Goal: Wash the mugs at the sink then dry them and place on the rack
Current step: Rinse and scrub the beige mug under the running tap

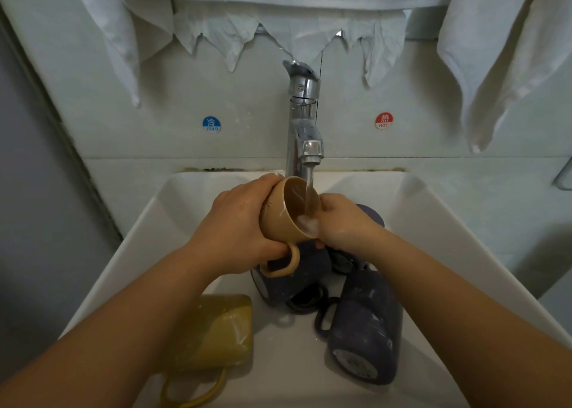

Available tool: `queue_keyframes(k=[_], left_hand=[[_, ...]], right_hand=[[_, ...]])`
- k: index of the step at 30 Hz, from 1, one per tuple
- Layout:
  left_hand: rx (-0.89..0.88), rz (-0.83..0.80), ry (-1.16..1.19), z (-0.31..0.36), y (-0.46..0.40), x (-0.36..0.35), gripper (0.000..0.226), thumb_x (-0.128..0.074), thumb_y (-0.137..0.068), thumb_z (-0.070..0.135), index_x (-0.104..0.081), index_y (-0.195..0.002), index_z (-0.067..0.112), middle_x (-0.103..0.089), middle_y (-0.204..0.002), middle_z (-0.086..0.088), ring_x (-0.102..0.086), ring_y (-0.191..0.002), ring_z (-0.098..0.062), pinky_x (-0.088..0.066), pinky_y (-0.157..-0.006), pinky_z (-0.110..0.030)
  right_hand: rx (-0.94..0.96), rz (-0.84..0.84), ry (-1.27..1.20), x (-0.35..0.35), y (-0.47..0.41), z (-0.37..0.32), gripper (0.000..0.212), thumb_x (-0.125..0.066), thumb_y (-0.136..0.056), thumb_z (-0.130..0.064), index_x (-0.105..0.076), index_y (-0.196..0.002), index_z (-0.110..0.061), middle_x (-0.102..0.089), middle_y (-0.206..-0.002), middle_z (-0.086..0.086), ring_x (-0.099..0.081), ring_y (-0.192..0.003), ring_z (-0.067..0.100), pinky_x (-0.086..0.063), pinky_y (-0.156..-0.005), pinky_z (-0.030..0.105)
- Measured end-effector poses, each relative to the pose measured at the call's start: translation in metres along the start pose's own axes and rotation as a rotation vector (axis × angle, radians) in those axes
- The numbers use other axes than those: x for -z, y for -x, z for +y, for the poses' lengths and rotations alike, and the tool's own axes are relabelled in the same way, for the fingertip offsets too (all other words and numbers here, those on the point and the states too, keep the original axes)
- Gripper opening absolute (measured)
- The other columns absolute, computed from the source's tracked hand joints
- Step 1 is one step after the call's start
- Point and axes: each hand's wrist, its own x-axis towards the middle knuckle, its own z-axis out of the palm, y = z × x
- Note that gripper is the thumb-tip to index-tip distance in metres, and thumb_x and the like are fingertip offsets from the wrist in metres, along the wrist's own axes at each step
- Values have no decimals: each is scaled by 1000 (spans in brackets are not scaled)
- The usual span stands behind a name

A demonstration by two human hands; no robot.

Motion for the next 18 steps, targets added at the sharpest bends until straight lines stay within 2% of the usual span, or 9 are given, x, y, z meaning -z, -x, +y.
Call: queue_keyframes(k=[3, 6, 7, 10, 12, 15, 18], left_hand=[[5, -1, -1, -1, -1, 0, 91, -78, -53, 50, -38, -134, 39, -54, -120, 15, -52, -106, -12, -49, -93, -45], [-9, -16, -8, 2, -1, -2, 88, -77, -53, 50, -40, -132, 40, -53, -118, 16, -52, -104, -11, -50, -92, -44], [-11, -17, -9, 2, 0, -2, 87, -76, -53, 50, -40, -132, 40, -54, -118, 16, -52, -104, -11, -49, -92, -44], [-8, -16, 1, 1, -1, 0, 91, -74, -52, 50, -39, -135, 39, -54, -120, 16, -52, -107, -12, -49, -93, -46], [-11, -16, 12, 0, -1, 1, 90, -75, -52, 48, -40, -134, 40, -54, -120, 17, -53, -107, -12, -49, -92, -46], [-17, -25, 23, 1, -1, 1, 86, -75, -52, 45, -42, -131, 41, -54, -117, 18, -52, -105, -11, -50, -90, -44], [-19, -61, 27, 4, 0, -1, 85, -76, -54, 44, -40, -131, 42, -53, -116, 17, -52, -104, -11, -51, -90, -43]], right_hand=[[-30, -78, -47, 4, 5, -1, 5, -61, -91, -21, -59, -87, -19, -59, -71, 0, -57, -62, 11, -46, -58, 20], [-34, 7, -14, -1, 0, 2, 17, -59, -92, -18, -56, -76, -18, -57, -69, 0, -53, -61, 10, -46, -57, 17], [-35, 59, -5, -2, -2, 2, 19, -57, -93, -17, -56, -74, -16, -56, -68, 1, -53, -62, 12, -48, -61, 22], [1, 86, 75, -3, -4, 2, 17, -51, -95, -15, -62, -86, -5, -58, -73, 8, -57, -70, 22, -52, -76, 37], [35, 23, 78, -1, -3, 3, 20, -48, -96, -14, -61, -100, 1, -58, -80, 9, -57, -73, 24, -52, -75, 39], [73, 10, 33, 1, -2, 4, 7, -55, -95, -18, -54, -101, -17, -55, -81, -6, -53, -74, 9, -45, -65, 22], [148, 149, 39, -2, -5, 8, 4, -53, -96, -19, -57, -96, -22, -56, -79, -9, -54, -74, 10, -45, -65, 20]])
